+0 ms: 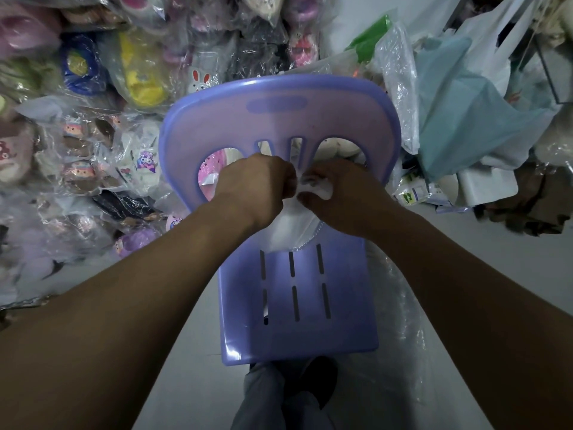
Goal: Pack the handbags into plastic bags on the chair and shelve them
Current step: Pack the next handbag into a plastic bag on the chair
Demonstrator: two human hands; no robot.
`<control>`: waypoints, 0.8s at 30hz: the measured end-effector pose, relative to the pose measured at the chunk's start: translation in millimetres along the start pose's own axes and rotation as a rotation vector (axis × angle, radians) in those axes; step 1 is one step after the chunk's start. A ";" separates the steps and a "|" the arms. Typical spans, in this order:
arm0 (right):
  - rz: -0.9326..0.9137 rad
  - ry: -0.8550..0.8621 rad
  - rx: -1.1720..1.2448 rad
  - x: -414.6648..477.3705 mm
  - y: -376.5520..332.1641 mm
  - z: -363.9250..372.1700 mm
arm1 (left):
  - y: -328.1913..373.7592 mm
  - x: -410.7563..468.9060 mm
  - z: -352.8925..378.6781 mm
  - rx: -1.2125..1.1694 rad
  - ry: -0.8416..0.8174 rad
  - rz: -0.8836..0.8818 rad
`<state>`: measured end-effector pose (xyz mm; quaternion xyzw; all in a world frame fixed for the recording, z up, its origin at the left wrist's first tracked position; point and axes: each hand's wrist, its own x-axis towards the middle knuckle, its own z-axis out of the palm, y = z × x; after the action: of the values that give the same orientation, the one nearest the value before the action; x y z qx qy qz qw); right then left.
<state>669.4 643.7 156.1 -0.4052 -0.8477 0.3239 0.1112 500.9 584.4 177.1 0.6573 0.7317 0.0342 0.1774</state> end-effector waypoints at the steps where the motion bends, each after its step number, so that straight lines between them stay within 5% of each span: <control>1: -0.028 0.008 0.005 0.0 -2.7 0.6 | 0.2 -0.3 1.2 0.011 0.018 0.007; 11: 0.019 -0.048 -0.054 7.3 -6.9 7.1 | -4.9 -17.8 -17.7 0.155 0.078 -0.064; 24: -0.023 -0.027 -0.124 17.4 -18.4 24.3 | -20.7 -26.6 -18.4 0.051 0.076 -0.082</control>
<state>635.9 637.2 147.9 -0.3970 -0.8722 0.2749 0.0780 477.6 559.1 194.2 0.6294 0.7647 0.0332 0.1340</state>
